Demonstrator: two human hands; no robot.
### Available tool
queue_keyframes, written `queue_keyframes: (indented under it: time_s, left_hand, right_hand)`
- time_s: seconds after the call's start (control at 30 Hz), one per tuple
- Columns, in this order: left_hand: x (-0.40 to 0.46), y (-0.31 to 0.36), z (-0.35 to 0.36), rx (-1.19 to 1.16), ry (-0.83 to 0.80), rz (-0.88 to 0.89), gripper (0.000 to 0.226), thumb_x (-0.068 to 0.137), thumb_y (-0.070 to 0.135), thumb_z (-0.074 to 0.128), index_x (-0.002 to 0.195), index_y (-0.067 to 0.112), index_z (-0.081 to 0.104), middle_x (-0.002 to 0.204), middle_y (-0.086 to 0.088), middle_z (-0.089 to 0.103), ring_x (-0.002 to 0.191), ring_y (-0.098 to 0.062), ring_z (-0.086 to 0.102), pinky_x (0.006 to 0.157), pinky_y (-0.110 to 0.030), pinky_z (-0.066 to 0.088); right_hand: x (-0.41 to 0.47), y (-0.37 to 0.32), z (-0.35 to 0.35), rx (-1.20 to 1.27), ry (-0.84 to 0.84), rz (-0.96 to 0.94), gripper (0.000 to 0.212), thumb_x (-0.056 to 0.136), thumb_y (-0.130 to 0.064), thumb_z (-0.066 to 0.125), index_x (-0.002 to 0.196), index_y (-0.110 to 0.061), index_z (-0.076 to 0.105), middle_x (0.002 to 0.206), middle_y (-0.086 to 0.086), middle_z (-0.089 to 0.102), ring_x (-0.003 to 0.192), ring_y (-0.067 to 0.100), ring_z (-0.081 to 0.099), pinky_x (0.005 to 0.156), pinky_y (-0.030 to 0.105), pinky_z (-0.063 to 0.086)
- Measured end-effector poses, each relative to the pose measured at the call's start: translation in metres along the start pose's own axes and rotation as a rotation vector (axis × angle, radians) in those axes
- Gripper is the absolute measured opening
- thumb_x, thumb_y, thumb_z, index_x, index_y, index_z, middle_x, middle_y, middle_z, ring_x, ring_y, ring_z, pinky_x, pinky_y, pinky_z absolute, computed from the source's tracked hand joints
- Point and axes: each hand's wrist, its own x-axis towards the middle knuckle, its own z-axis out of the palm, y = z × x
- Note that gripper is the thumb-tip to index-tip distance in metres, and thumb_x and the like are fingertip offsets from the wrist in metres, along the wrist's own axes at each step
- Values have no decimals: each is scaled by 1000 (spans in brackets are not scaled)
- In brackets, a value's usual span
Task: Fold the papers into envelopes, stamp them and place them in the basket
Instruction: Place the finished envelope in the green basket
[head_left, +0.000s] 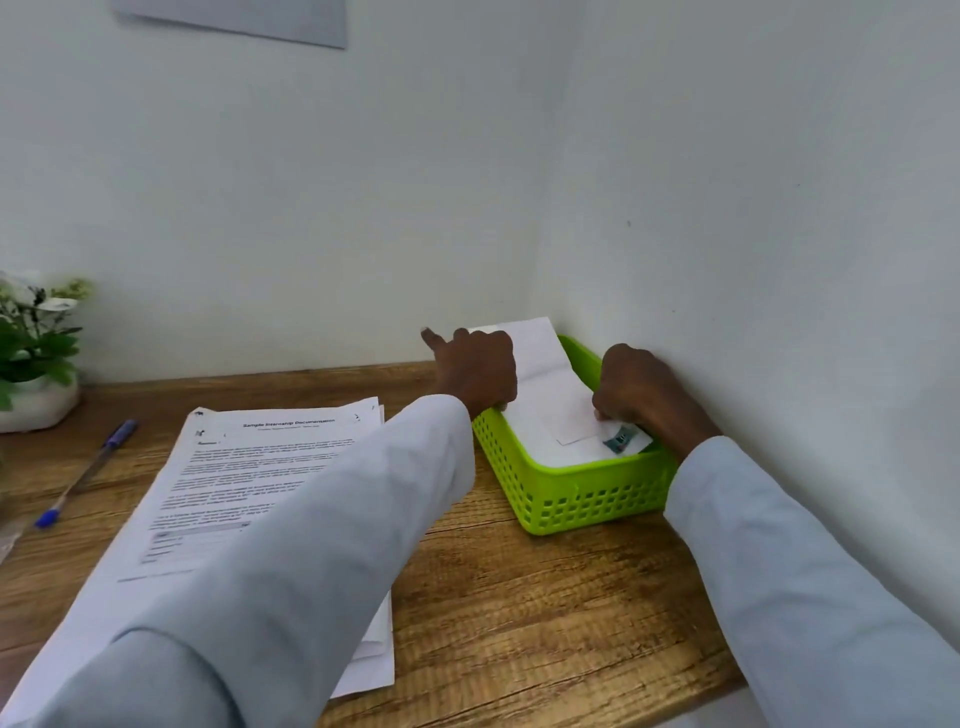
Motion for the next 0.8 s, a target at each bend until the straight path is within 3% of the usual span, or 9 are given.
queue_keyframes:
  time_s: [0.1, 0.23, 0.33, 0.43, 0.5, 0.63, 0.8]
  left_hand:
    - [4, 2, -1, 50, -92, 32, 36, 79, 29, 71, 105, 17, 50, 113, -6, 62, 115, -31, 55, 110, -69, 7]
    - [5, 4, -4, 137, -162, 88, 49, 80, 41, 71, 117, 15, 54, 118, -6, 63, 118, -31, 56, 110, -69, 3]
    - [9, 8, -2, 185, -253, 115, 40, 81, 51, 68, 101, 20, 52, 117, -3, 63, 122, -29, 54, 111, -69, 3]
    - [15, 15, 2, 231, -422, 110, 54, 81, 65, 61, 114, 22, 56, 132, 0, 58, 135, -29, 42, 110, -71, 0]
    - [18, 18, 5, 258, -477, 123, 56, 80, 68, 60, 114, 23, 61, 136, 2, 57, 138, -30, 38, 108, -73, -1]
    - [25, 15, 12, 253, -470, 161, 55, 79, 69, 60, 115, 27, 62, 136, 5, 54, 137, -30, 38, 105, -77, -1]
    - [36, 2, 16, 110, -211, 205, 73, 82, 59, 61, 141, 21, 41, 141, 2, 52, 134, -22, 44, 112, -65, -4]
  right_hand:
    - [-2, 1, 4, -30, -58, 1, 28, 78, -7, 75, 95, -8, 52, 114, 19, 66, 105, 34, 63, 69, 29, 41]
    - [-4, 5, 5, -83, -116, -11, 27, 77, -6, 75, 85, -11, 50, 101, 14, 65, 98, 32, 63, 68, 28, 41]
    - [-5, 9, 3, -124, -160, -22, 32, 77, -5, 74, 74, -13, 44, 79, 6, 55, 72, 25, 57, 62, 27, 42]
    - [-7, 9, 2, -143, -191, -20, 31, 79, -4, 74, 76, -13, 44, 73, 4, 52, 58, 19, 52, 51, 26, 40]
    - [-11, 9, 2, -176, -205, -41, 25, 81, -3, 71, 87, -11, 48, 80, 5, 54, 67, 22, 56, 54, 26, 40]
    - [-17, 10, 5, -252, -220, -89, 32, 88, -2, 57, 119, -9, 52, 126, 15, 57, 113, 34, 58, 72, 31, 39]
    - [-17, 14, 4, -201, -219, -75, 38, 87, -4, 60, 124, -10, 53, 129, 13, 56, 115, 33, 56, 74, 30, 40]
